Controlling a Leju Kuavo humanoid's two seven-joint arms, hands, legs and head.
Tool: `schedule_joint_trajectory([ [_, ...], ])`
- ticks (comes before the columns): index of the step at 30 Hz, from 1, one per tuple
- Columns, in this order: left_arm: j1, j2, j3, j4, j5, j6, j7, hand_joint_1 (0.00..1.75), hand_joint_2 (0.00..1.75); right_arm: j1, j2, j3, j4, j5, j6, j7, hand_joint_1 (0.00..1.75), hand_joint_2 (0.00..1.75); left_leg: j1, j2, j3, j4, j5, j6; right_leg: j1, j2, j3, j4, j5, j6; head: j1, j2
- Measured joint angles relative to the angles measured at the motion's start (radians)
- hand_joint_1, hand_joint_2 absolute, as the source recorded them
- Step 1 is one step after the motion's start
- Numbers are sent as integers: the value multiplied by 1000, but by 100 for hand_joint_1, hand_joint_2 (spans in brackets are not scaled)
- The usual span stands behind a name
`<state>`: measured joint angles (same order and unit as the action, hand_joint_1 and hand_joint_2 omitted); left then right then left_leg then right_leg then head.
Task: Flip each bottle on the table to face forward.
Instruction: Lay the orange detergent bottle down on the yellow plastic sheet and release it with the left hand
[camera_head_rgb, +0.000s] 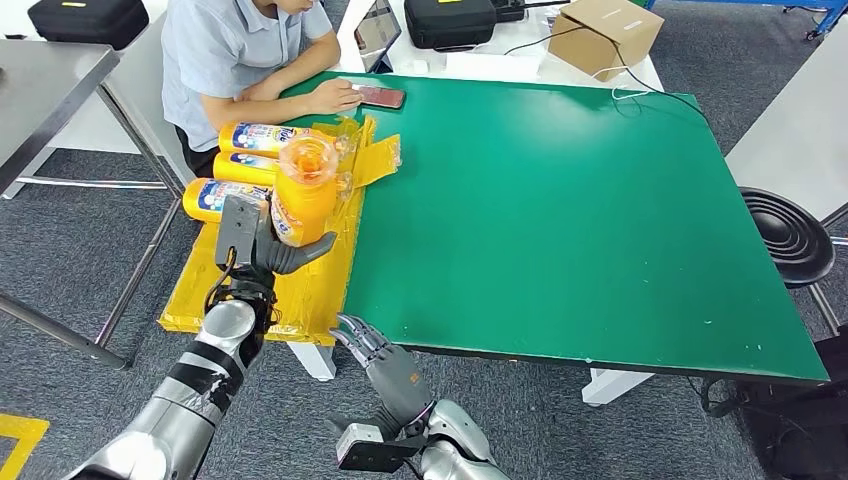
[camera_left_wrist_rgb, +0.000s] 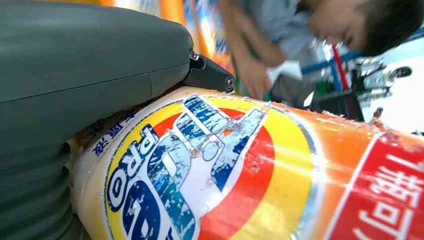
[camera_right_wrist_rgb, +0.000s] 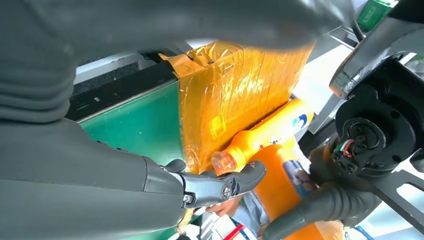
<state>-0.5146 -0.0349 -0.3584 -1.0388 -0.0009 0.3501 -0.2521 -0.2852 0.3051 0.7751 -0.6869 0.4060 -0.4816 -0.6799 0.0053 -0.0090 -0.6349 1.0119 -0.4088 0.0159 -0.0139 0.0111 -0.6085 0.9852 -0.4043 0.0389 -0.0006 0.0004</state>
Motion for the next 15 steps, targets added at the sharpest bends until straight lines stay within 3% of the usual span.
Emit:
schedule_joint_trajectory([
  [4, -71, 15, -6, 77, -256, 60, 33, 175, 175, -1, 3, 0, 0, -2, 31, -1, 0, 0, 0, 0, 0, 0, 0, 0, 0, 0, 0, 0, 0, 0, 0, 0],
  [8, -166, 27, -42, 226, -508, 54, 108, 175, 175, -7, 9, 2, 0, 2, 73, -1, 0, 0, 0, 0, 0, 0, 1, -1, 0, 0, 0, 1, 0, 0, 0, 0],
  [15, -261, 36, -96, 412, -643, -13, 194, 175, 175, -18, 14, 8, 1, 7, 107, -1, 0, 0, 0, -1, 0, 0, 1, -1, 0, 0, 0, 1, 0, 0, 0, 0],
])
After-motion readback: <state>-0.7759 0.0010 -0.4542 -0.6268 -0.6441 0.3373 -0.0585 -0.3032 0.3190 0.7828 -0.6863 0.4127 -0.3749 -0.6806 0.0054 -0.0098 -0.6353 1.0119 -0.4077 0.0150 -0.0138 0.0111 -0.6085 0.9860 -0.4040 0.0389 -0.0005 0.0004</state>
